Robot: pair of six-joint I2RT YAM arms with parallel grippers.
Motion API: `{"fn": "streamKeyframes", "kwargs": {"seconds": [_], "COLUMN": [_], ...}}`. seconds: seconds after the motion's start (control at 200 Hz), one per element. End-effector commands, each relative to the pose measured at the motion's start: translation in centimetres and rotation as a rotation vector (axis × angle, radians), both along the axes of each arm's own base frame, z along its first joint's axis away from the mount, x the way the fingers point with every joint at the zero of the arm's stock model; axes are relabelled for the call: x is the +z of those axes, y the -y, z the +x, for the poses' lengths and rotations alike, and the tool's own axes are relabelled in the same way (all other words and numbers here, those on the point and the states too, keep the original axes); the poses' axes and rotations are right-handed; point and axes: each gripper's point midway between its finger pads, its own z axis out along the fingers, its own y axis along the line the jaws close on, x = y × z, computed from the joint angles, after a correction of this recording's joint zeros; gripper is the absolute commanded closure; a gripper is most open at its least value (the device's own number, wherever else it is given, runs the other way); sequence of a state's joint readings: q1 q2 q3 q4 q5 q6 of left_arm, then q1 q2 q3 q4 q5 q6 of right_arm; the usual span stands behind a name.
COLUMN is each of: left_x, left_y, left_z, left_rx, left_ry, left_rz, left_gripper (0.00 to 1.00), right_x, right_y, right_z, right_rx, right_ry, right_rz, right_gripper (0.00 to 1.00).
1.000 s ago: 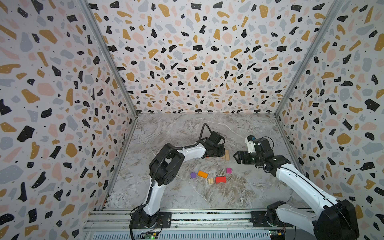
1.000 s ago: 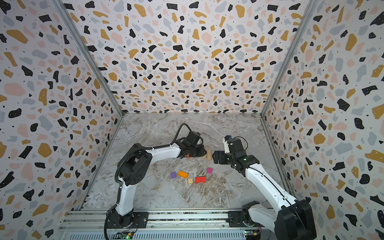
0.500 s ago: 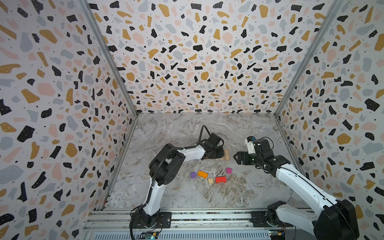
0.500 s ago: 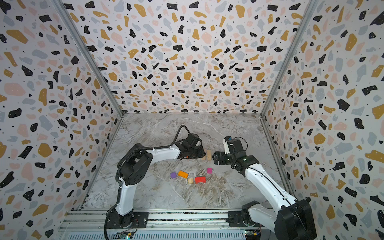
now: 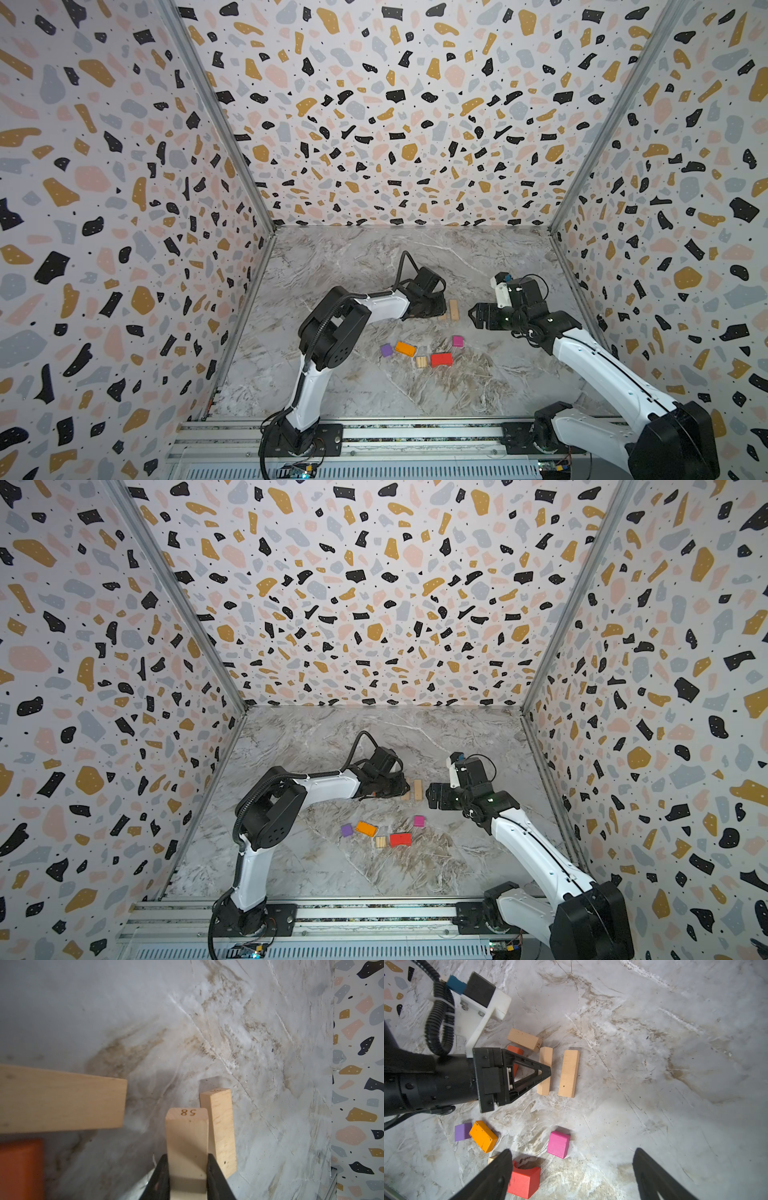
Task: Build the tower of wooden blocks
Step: 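Carry bar 58 with the left gripper and set it upright beside bar 31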
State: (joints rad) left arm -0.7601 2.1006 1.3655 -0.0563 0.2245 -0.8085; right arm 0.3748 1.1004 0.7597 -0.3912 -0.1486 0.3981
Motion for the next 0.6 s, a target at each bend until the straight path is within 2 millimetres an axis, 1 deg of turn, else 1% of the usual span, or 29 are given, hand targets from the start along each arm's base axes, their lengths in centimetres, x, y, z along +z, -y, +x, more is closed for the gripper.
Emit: {"fn": "streamKeyframes", "kwargs": {"seconds": [0.0,0.255,0.396,0.481,0.596], "left_x": [-0.8,-1.1,-0.8,-0.1,1.7], "left_y": [0.0,0.0,0.1,0.2,0.2], "left_z": [0.2,0.0,0.1,0.1,0.5], "left_rx": [0.005,-0.003,-0.003,-0.009,-0.016], "left_ry": [-0.004,-0.012,-0.008,0.003,0.039], "left_rz": [-0.007,-0.008,-0.015,-0.025,-0.026], "left_gripper": [0.71,0.67,0.66,0.64,0.6], "right_x": [0.2,0.2,0.1,-0.2,-0.7], "right_y": [0.4,0.3,0.3,0.3,0.3], "right_z": [-0.2,-0.2,-0.2,0.0,0.5], "right_rx": [-0.003,-0.003,-0.002,-0.006,-0.009], "right_ry": [0.008,0.006,0.005,0.001,-0.014], "right_rz": [-0.011,-0.01,-0.009,-0.013,-0.03], "right_gripper": [0.08,0.08,0.08,0.08,0.08]}}
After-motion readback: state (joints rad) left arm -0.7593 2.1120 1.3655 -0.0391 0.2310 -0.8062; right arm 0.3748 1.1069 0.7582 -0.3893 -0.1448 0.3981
